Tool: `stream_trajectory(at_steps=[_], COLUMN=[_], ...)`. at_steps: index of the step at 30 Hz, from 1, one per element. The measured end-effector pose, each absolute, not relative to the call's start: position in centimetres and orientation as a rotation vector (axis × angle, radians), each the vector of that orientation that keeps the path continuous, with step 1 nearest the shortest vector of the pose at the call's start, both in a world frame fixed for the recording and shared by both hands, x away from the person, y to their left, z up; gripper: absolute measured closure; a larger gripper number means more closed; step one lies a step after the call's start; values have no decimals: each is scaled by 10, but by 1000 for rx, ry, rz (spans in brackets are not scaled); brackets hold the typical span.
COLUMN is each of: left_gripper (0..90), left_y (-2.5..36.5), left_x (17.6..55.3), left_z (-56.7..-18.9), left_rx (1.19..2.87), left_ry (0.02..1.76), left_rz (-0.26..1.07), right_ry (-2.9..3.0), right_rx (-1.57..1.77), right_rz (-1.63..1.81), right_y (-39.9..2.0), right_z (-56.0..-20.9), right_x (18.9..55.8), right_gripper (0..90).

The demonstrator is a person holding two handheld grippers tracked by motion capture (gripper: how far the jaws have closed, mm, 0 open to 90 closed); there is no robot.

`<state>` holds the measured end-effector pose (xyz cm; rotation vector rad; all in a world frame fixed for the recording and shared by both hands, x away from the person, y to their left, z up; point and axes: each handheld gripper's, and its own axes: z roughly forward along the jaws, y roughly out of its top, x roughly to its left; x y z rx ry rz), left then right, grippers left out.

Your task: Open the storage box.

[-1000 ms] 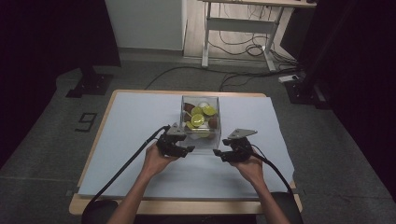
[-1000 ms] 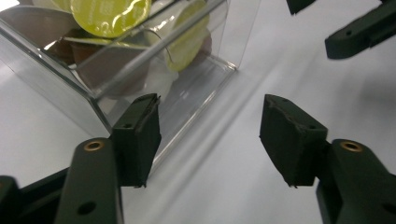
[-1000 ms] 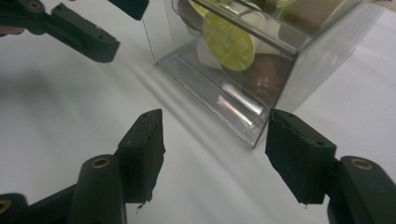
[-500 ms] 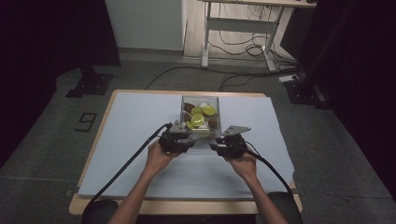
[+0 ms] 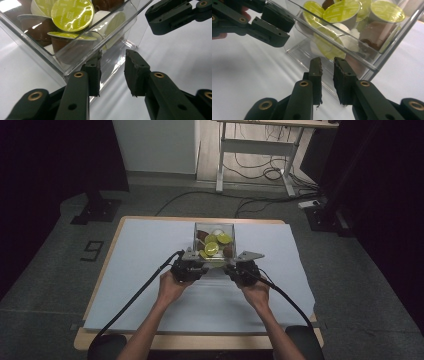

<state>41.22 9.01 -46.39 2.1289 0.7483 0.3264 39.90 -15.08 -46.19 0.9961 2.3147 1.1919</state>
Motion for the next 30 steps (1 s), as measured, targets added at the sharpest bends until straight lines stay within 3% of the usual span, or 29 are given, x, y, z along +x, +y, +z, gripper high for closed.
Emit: stream_trajectory(at_steps=[30], left_gripper=[754], left_y=[85], left_x=[414], left_z=[-469], left_rx=[2075], left_ry=[744], left_rz=[332], right_ry=[2307], right_rx=[984], right_rz=[1219], right_y=[-140], right_z=[-466], right_x=[409], right_gripper=[809])
